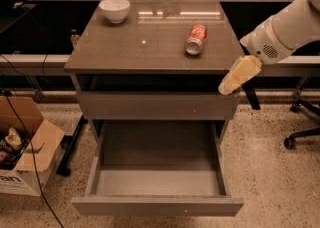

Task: Place coke can into middle drawer

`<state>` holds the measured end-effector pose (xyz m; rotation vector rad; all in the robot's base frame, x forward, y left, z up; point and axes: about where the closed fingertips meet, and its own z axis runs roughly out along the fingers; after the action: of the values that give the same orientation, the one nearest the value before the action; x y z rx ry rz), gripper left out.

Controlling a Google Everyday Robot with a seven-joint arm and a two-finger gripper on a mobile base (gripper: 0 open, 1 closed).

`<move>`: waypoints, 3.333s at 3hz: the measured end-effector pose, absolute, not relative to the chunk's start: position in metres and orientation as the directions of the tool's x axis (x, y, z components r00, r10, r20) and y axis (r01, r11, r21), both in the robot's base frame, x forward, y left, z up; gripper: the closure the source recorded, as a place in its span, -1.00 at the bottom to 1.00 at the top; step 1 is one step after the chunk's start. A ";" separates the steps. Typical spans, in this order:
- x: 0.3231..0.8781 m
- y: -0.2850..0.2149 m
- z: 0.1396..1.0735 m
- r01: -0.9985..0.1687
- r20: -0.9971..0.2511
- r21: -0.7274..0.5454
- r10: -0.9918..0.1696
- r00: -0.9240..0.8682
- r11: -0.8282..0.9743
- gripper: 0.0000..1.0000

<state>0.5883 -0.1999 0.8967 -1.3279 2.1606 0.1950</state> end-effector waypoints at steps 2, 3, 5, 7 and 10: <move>0.650 -0.176 0.879 -0.779 -0.707 -0.140 -0.613 -0.353 0.611 -1.00; 0.688 -0.164 0.867 -0.767 -0.794 -0.070 -0.501 -0.344 0.638 -1.00; 0.737 -0.144 0.857 -0.772 -0.848 -0.020 -0.420 -0.324 0.635 -1.00; 0.782 -0.133 0.847 -0.758 -0.860 0.003 -0.385 -0.335 0.652 -1.00; 0.822 -0.147 0.823 -0.633 -0.867 0.090 -0.252 -0.429 0.769 -1.00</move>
Offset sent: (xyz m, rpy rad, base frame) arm 0.0989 0.0286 -0.0238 0.3116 -0.1284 -0.1712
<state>0.8218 -0.1466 0.8229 -0.6639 2.0172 0.5078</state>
